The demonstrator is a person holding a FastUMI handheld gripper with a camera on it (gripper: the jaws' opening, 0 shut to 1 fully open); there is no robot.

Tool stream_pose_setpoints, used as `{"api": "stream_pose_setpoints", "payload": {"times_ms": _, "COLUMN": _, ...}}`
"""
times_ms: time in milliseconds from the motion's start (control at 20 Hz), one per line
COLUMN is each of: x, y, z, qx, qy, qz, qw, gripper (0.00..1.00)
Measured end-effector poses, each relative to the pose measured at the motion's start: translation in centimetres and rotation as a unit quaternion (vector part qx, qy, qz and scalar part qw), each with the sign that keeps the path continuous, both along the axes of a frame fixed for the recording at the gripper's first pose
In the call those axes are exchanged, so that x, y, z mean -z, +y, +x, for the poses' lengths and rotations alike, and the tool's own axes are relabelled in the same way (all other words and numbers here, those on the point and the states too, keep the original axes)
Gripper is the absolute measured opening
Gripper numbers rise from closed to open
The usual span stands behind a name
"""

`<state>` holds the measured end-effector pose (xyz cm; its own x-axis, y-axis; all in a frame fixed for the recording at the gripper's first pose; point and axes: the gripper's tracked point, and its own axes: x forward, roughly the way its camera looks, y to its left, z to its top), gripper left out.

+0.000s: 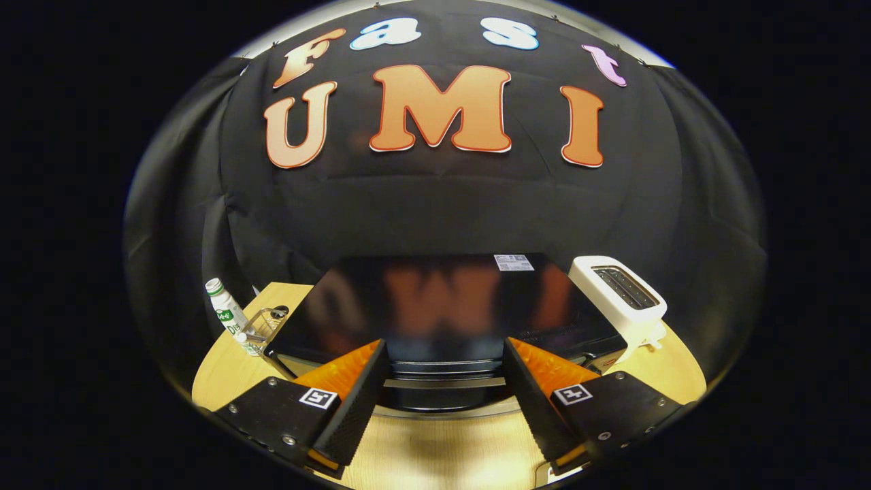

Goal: Open the toaster oven, put the food inside, and close the toaster oven door.

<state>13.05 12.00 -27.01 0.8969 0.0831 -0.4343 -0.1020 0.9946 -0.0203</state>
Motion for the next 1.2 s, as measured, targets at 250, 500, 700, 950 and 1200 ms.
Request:
{"api": "stream_pose_setpoints", "payload": {"times_ms": 250, "x": 0.2, "y": 0.6, "z": -0.9, "qx": -0.015, "qy": 0.008, "qz": -0.002, "qw": 1.000, "gripper": 1.00}}
{"api": "stream_pose_setpoints", "payload": {"times_ms": 500, "x": 0.4, "y": 0.4, "z": -2.1, "qx": -0.011, "qy": 0.014, "qz": 0.001, "qw": 1.000, "gripper": 0.99}}
{"api": "stream_pose_setpoints", "payload": {"times_ms": 700, "x": 0.6, "y": 0.1, "z": -3.7, "qx": -0.010, "qy": 0.019, "qz": 0.000, "qw": 1.000, "gripper": 1.00}}
{"api": "stream_pose_setpoints", "payload": {"times_ms": 950, "x": 1.4, "y": -0.3, "z": -6.7, "qx": -0.011, "qy": 0.032, "qz": -0.004, "qw": 0.999, "gripper": 1.00}}
{"api": "stream_pose_setpoints", "payload": {"times_ms": 1200, "x": 3.1, "y": -1.0, "z": -10.2, "qx": -0.011, "qy": 0.047, "qz": -0.007, "qw": 0.999, "gripper": 1.00}}
